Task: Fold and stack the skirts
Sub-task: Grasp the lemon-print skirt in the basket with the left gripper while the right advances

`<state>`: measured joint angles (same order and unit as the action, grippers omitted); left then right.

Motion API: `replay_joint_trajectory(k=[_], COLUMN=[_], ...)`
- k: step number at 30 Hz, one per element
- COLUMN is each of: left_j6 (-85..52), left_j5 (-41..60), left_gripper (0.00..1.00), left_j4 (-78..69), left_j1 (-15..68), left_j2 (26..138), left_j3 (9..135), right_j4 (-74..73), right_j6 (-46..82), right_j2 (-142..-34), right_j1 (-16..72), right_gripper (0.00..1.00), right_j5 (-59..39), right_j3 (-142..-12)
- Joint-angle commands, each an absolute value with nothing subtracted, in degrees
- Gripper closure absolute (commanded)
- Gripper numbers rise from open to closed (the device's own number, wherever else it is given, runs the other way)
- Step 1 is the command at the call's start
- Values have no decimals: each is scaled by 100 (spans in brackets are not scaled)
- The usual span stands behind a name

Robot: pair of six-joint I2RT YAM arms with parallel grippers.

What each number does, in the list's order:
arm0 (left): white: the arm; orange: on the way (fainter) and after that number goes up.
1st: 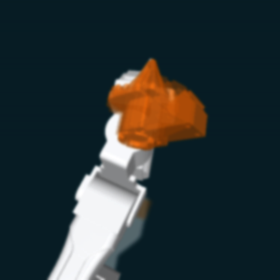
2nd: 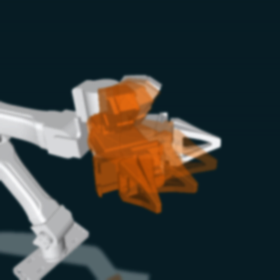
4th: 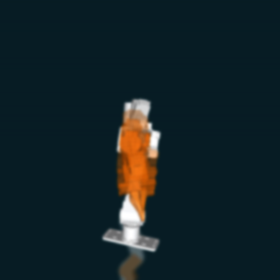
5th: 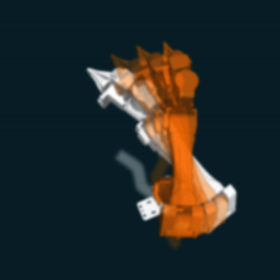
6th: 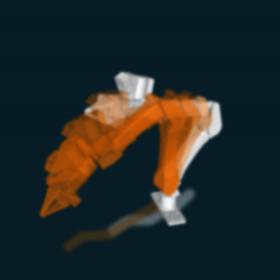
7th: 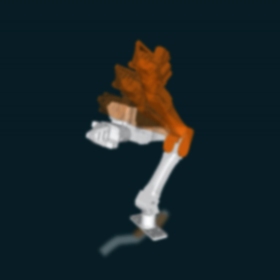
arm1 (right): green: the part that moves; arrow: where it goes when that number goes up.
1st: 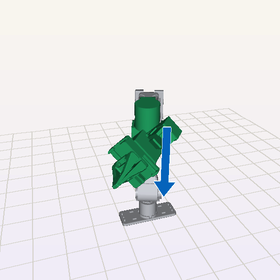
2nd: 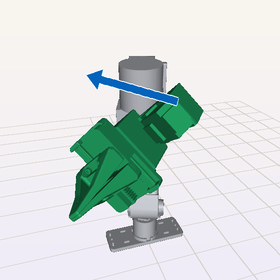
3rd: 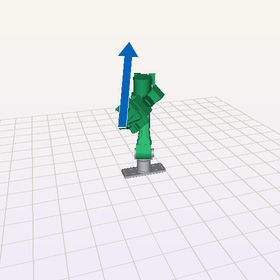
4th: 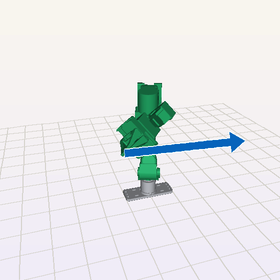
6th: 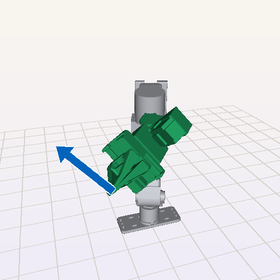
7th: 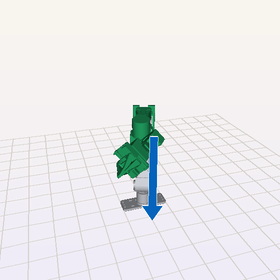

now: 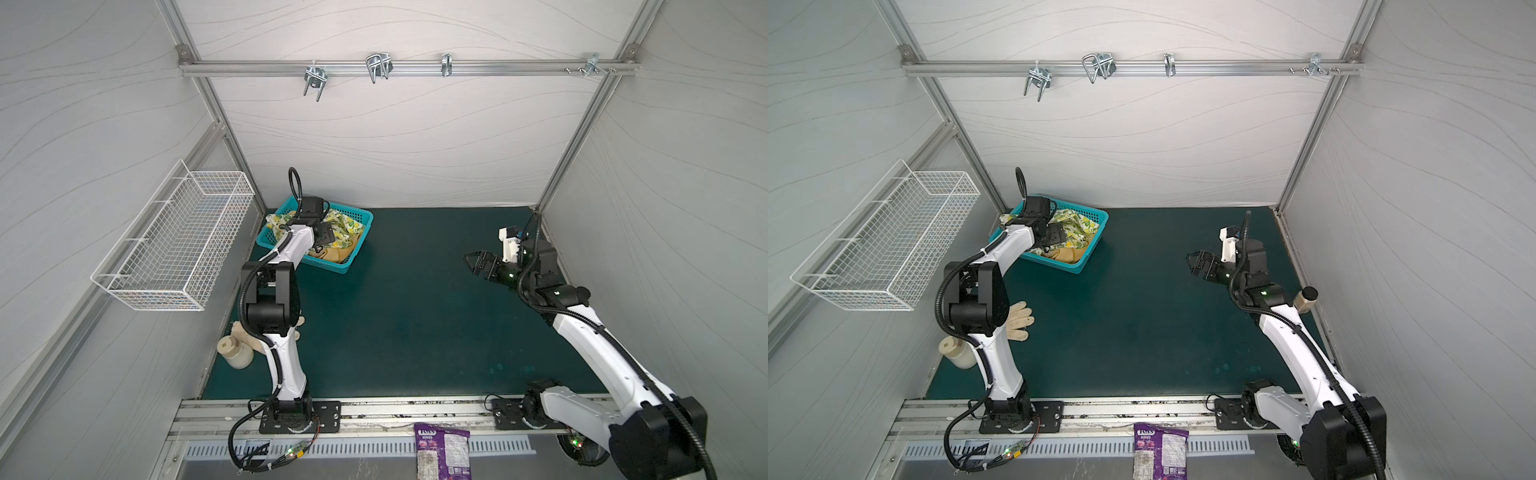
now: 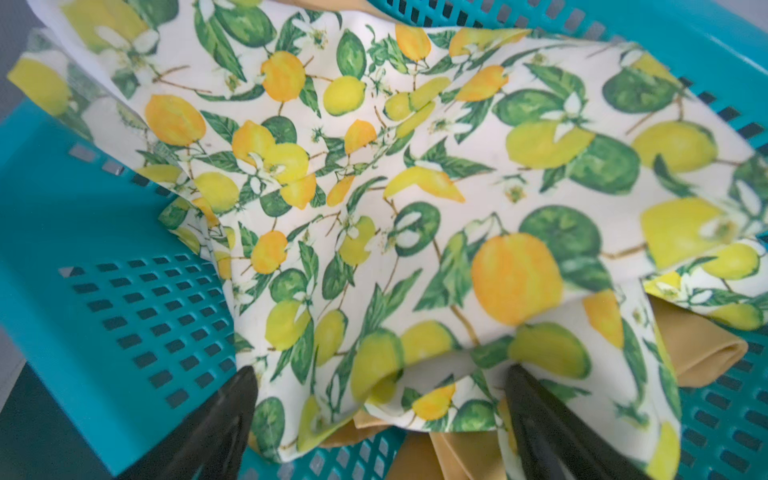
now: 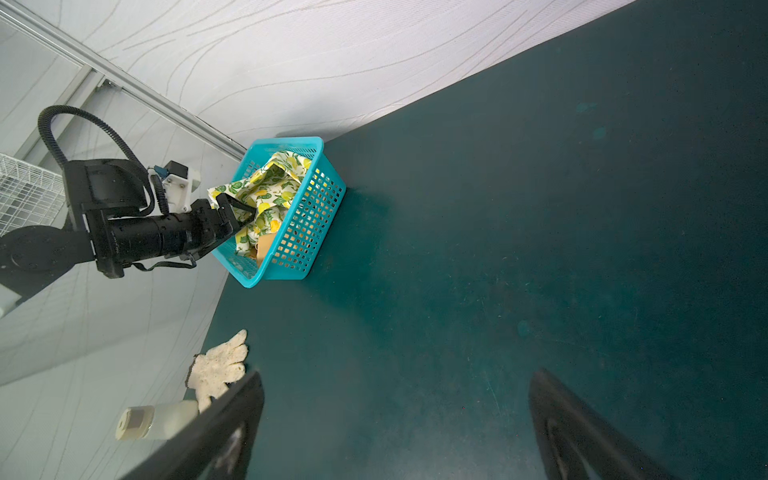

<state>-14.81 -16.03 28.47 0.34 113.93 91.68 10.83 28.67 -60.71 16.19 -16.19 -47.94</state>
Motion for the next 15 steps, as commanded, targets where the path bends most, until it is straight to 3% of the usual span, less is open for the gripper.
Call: replay_joint_trajectory(k=[1, 10, 15], left_j6=[-1454, -1433, -1446], left_j5=[-1661, -1563, -1468], left_gripper=[6, 25, 45], left_j4=[2634, 2785, 2808], left_j1=[-30, -61, -113], left_j2=[11595, 12028, 12116], left_j3=[9628, 10043, 10141], right_j4=[962, 991, 956], right_j6=[2936, 2933, 2962], right_j2=[-6016, -5967, -5952], right_j1=[1704, 1801, 1830], right_gripper=[1, 1, 1], right_j5=[-1707, -1670, -1661], right_j3=[-4725, -4668, -4572])
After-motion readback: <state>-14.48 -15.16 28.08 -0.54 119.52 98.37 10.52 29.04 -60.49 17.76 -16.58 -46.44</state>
